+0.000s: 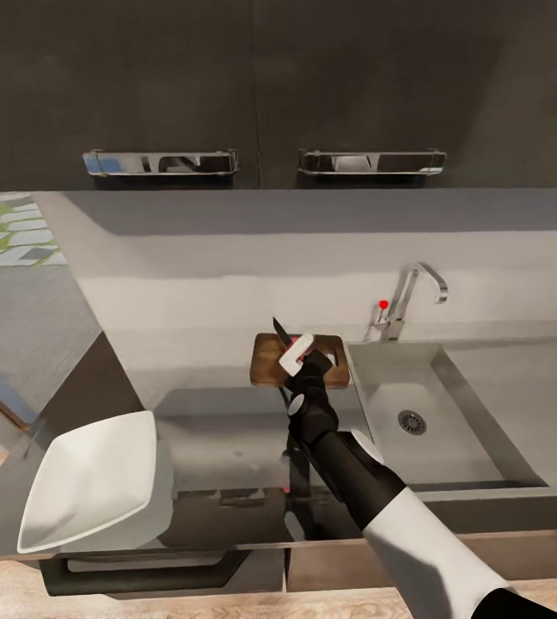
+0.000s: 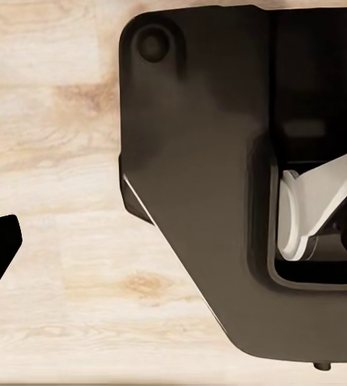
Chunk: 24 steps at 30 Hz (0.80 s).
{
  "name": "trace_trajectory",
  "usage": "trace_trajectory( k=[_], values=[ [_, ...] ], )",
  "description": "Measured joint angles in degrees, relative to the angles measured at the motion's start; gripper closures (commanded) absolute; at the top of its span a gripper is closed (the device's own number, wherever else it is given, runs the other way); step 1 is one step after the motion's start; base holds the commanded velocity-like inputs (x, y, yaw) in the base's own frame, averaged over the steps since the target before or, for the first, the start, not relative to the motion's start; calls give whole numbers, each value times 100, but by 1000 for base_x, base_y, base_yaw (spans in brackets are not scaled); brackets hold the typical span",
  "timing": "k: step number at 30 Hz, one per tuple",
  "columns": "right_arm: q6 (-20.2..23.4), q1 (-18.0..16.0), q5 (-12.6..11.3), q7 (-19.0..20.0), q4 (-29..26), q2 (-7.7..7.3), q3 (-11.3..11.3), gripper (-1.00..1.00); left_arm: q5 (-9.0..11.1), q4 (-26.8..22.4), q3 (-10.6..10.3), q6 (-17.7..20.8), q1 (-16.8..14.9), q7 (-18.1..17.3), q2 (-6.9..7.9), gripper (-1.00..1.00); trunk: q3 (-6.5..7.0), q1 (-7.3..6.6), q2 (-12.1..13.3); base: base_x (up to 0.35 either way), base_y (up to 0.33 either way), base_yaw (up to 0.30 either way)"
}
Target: In the kitchen, take the Vidalia onion out of the sink, dice it on the chopping board with the paring knife, put the diced onion into the bowl on the countertop, then place both the paring knife and the chopping board into the sink.
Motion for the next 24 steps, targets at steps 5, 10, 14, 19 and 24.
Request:
trace_trajectory(
  k=[5, 10, 14, 19, 24],
  values=[
    [0, 0, -1, 0, 0, 0, -2, 100, 0, 16, 1, 0, 0, 0, 0, -100, 0, 0, 0, 0, 0, -34],
    [0, 0, -1, 0, 1, 0, -3, 100, 0, 18, 0, 0, 0, 0, 0, -100, 25, 0, 0, 0, 0, -189],
    [-4, 0, -1, 6, 40, 0, -3, 100, 0, 18, 1, 0, 0, 0, 0, -100, 51, 0, 0, 0, 0, -217],
    [-8, 0, -1, 1, 59, 0, -5, 100, 0, 37, 1, 0, -2, 1, 0, -100, 78, 0, 0, 0, 0, -140],
    [-9, 0, 0, 10, 58, 0, -10, 100, 0, 44, 1, -7, -6, 1, 0, -100, 83, 0, 0, 0, 0, -22]
  ],
)
